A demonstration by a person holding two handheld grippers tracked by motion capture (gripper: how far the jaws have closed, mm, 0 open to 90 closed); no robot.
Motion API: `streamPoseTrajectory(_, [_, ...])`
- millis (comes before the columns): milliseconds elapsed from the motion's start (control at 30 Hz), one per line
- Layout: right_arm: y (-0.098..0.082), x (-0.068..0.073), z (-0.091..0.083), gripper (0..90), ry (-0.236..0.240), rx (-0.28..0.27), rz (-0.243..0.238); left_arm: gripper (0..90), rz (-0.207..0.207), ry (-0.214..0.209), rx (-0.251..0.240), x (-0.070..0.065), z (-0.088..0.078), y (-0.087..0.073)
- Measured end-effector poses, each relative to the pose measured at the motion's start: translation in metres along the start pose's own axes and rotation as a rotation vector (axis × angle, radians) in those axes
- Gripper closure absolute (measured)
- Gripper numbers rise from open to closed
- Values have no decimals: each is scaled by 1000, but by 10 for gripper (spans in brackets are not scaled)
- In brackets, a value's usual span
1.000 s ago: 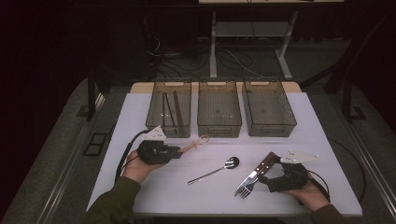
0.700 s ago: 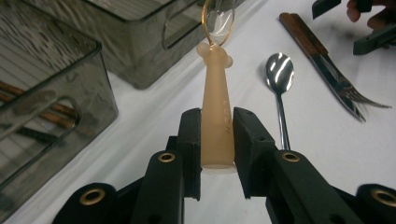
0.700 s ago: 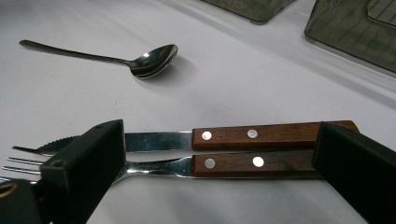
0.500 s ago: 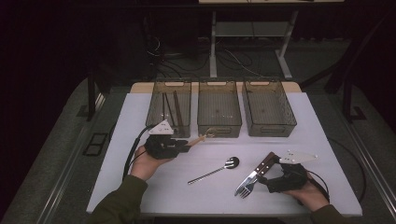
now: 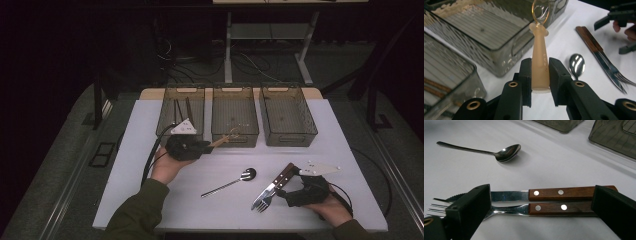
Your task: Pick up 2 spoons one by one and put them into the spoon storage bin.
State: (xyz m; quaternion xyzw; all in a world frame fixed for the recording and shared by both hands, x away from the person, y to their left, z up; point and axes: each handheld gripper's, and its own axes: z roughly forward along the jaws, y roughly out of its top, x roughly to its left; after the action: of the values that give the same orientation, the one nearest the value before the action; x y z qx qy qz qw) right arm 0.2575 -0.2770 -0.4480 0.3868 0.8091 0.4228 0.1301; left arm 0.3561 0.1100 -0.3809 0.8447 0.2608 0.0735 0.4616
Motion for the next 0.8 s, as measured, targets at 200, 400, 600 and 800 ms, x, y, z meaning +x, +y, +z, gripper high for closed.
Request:
streamPoseTrajectory(200, [0, 1, -1, 26, 7, 5, 7, 730, -11, 4, -12, 4, 12, 14])
streamPoseTrajectory(400, [1, 2, 0, 26, 4, -2, -4, 730, -18, 16, -13, 10, 24, 31])
streamPoseTrajectory(600, [1, 2, -1, 26, 5, -5, -9, 730, -16, 44, -3, 16, 37, 46])
streamPoseTrajectory(800, [1, 2, -1, 26, 6, -8, -16, 729, -23, 76, 15, 22, 51, 58])
